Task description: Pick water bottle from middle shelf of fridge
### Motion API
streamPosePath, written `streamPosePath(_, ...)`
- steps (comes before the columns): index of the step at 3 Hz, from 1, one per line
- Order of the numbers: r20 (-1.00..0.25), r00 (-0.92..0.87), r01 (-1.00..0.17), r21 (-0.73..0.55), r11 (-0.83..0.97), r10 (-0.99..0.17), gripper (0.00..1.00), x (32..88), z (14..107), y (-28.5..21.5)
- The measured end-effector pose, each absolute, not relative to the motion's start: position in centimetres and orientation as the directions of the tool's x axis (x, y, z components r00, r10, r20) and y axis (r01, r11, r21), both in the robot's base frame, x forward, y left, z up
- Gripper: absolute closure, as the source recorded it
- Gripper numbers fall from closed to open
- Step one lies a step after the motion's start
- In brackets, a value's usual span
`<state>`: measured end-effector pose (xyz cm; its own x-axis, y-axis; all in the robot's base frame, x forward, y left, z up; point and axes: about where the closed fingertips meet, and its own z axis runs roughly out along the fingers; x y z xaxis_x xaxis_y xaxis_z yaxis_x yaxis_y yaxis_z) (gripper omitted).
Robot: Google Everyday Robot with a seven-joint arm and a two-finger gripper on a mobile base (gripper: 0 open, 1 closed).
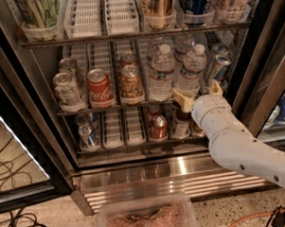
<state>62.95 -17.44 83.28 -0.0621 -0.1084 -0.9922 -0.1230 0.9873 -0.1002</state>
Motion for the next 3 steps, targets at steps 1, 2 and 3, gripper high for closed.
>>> streamPosePath(1, -0.991, -0.015, -0.099, -0.133, 0.986, -0.135, 0.28, 63.01, 83.34, -16.92)
streamPosePath(2, -0.990, -0.009, -0.099, -0.138, 0.985, -0.140, 0.31, 63.06, 83.28, -16.76)
streamPosePath(3, -0.988, 0.000, -0.095, -0.152, 0.984, -0.153, 0.48, 63.23, 83.47, -16.80)
